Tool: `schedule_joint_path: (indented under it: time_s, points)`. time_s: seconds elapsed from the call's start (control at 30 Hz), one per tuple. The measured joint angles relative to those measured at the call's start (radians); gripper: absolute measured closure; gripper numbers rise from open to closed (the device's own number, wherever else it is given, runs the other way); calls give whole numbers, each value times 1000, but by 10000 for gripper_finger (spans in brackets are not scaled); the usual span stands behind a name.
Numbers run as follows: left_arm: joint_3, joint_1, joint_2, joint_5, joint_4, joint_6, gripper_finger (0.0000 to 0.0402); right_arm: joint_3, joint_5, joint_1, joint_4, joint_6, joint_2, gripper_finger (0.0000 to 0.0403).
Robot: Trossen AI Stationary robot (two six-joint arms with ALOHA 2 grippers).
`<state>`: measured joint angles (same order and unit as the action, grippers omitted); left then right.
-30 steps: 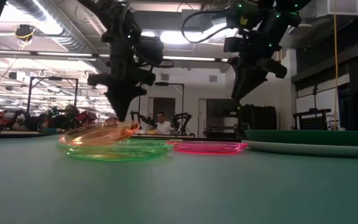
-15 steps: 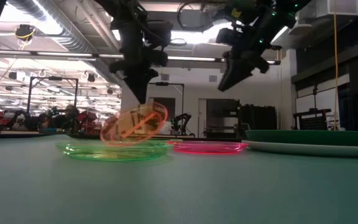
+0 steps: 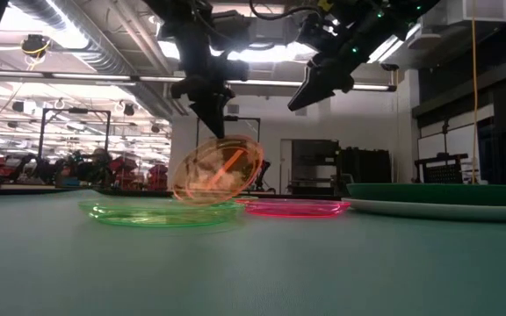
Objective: Stack plastic plates
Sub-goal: Stack the orange plate on top of the white plate
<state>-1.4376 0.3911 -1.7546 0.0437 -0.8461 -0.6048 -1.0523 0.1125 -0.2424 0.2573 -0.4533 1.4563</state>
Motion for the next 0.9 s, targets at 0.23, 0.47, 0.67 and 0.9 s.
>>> schedule_joint_path:
  time_s: [0.23,0.47,0.67,0.9]
  points:
    - [0,-21,0,0,37,25,401,0,0,0,-32,5,0,245]
    - [0,-22,0,41,51,79,401,0,-1,1,-98,87,45,224]
    - [0,-22,0,71,52,82,401,0,-1,1,-134,164,112,223]
    - [0,-21,0,126,56,108,401,0,-30,1,-210,214,169,223]
